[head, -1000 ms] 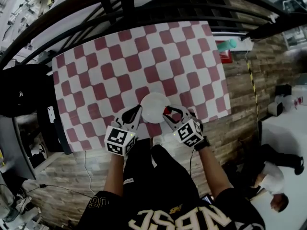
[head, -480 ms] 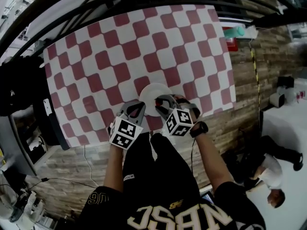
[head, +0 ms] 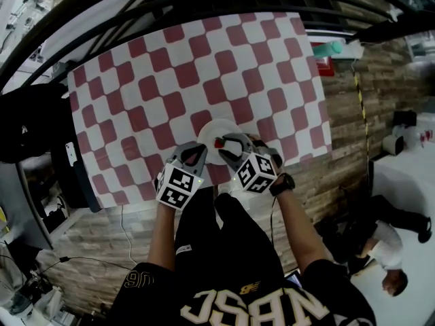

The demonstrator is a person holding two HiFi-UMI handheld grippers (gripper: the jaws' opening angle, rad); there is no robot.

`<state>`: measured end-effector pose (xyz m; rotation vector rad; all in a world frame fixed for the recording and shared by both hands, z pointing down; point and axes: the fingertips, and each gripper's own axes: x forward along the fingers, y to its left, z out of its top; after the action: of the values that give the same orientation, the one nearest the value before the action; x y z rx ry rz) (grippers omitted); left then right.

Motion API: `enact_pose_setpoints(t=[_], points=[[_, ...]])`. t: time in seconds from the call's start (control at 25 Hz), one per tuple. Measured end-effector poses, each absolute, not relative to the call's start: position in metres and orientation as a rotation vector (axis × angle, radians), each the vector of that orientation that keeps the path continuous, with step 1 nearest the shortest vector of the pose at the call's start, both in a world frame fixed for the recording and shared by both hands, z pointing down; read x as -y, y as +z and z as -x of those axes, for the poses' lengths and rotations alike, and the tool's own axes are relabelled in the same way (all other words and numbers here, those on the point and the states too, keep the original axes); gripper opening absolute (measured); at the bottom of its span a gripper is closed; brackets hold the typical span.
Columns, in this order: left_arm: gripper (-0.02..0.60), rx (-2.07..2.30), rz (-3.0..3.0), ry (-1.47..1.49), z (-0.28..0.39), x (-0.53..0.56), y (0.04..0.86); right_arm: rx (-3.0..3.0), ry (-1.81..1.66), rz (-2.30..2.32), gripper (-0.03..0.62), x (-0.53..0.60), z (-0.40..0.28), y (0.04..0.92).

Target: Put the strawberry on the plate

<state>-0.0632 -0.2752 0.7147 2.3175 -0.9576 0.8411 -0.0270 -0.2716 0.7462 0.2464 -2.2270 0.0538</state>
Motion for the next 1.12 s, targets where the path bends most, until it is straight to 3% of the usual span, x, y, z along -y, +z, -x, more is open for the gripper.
enact_pose_setpoints(t=[0.16,0.36,0.56,0.88,1.12], points=[[0.009,1.018,-2.333,0.736,0.058,0.271,0.671,2.302,0.115,-0.365,0.155,0.270,0.018,0.704],[0.009,1.126,-2.271,0.355,0.056,0.274,0.621,2.384,0.094,-0.486,0.155,0.271,0.008,0.644],[0.009,1.218,-2.373,0.266,0.048,0.267,0.562,2.456,0.025,-0.666,0.152,0.260,-0.010,0.579],[0.009,1.421,-2.519,0.134,0.034,0.248,0.466,2.613,0.048,-1.166,0.049,0.249,-0.038,0.471],[0.009,1.550,-2.591,0.034,0.023,0.224,0.419,2.680,0.096,-1.335,0.017,0.226,-0.045,0.429]])
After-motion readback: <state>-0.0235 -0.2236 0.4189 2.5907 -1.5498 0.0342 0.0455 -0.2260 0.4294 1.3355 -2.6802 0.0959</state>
